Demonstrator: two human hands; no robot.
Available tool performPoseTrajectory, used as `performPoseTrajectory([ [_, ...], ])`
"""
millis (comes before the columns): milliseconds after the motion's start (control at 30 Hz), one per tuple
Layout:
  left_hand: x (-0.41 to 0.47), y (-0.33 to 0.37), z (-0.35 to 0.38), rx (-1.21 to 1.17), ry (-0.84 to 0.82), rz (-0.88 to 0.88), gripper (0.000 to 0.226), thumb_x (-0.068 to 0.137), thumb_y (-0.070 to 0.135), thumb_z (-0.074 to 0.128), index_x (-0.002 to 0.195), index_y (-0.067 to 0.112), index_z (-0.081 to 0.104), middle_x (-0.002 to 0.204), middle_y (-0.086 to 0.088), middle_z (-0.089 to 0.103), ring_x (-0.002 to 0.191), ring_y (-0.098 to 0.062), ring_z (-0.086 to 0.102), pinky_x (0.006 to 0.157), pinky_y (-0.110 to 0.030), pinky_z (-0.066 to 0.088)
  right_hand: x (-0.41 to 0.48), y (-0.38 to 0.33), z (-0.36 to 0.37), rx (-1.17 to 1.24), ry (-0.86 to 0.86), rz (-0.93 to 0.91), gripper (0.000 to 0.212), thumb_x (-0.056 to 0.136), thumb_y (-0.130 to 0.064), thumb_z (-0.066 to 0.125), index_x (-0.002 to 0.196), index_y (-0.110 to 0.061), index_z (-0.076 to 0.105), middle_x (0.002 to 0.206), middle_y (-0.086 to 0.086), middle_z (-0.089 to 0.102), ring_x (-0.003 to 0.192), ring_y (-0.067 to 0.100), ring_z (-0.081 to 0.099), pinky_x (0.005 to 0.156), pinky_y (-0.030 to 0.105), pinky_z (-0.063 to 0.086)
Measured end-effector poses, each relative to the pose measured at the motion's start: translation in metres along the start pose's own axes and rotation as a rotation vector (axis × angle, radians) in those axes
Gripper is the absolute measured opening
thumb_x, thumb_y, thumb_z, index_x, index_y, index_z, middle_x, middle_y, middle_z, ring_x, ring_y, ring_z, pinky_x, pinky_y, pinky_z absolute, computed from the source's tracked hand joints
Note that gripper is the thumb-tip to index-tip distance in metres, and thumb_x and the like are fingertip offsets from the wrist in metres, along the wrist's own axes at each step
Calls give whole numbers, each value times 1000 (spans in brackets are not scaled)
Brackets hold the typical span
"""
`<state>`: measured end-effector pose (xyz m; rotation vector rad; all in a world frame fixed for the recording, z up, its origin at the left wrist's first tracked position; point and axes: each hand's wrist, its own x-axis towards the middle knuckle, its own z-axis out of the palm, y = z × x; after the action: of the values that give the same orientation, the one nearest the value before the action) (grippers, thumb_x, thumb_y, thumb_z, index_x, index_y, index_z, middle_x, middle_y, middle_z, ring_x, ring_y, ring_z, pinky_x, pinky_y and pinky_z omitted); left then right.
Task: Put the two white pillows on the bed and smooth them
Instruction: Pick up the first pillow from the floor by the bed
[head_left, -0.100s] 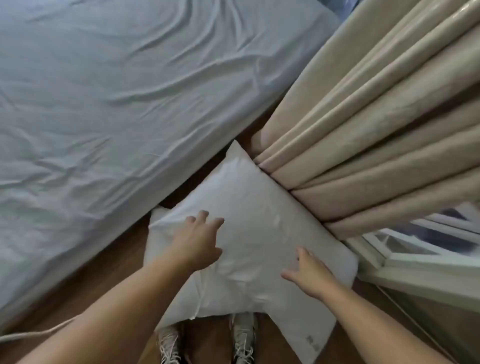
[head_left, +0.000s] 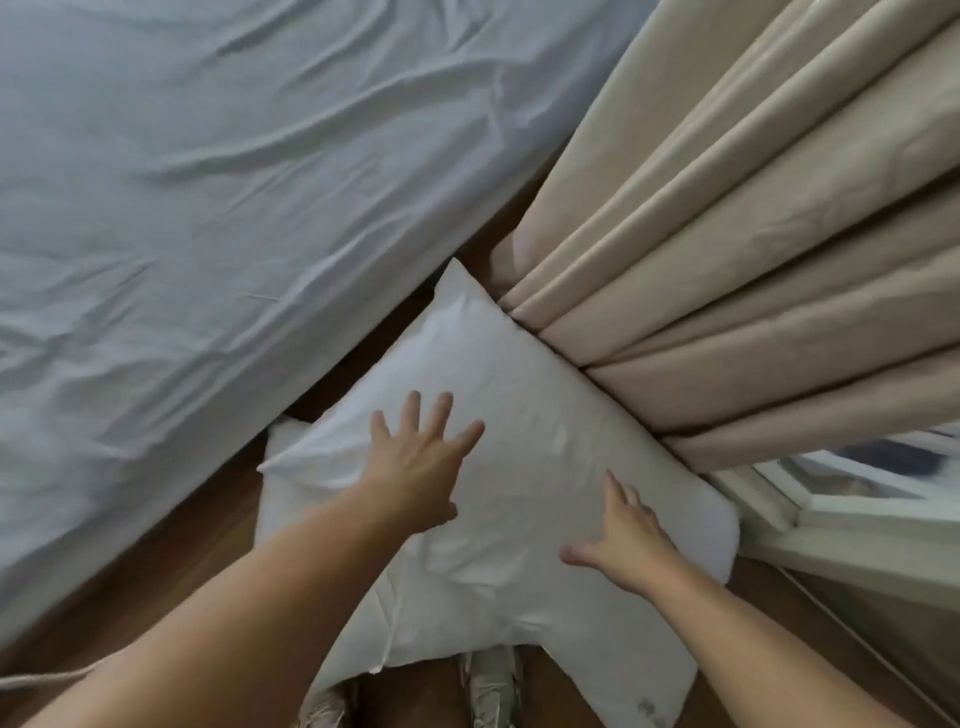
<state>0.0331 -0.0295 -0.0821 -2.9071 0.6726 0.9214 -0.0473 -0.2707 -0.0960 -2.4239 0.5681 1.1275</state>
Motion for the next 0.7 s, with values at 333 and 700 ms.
performPoseTrajectory([
  [333, 148, -9, 138, 202, 164, 292, 101, 67, 85, 36, 146, 36, -4, 159, -14, 4, 143, -39, -4, 108, -66, -7, 138, 50, 117, -205, 588, -87, 104, 64, -85, 47, 140, -16, 34, 143, 13, 40, 127, 34, 40, 98, 52, 36],
  [700, 180, -3, 131, 41, 234, 353, 49, 89, 63, 34, 102, 19, 51, 103, -8, 65, 95, -31, 60, 68, -38, 35, 172, 50, 105, -182, 572, -103, 52, 88, -64, 37, 80, -16, 54, 85, 16, 70, 78, 40, 64, 59, 38, 36],
])
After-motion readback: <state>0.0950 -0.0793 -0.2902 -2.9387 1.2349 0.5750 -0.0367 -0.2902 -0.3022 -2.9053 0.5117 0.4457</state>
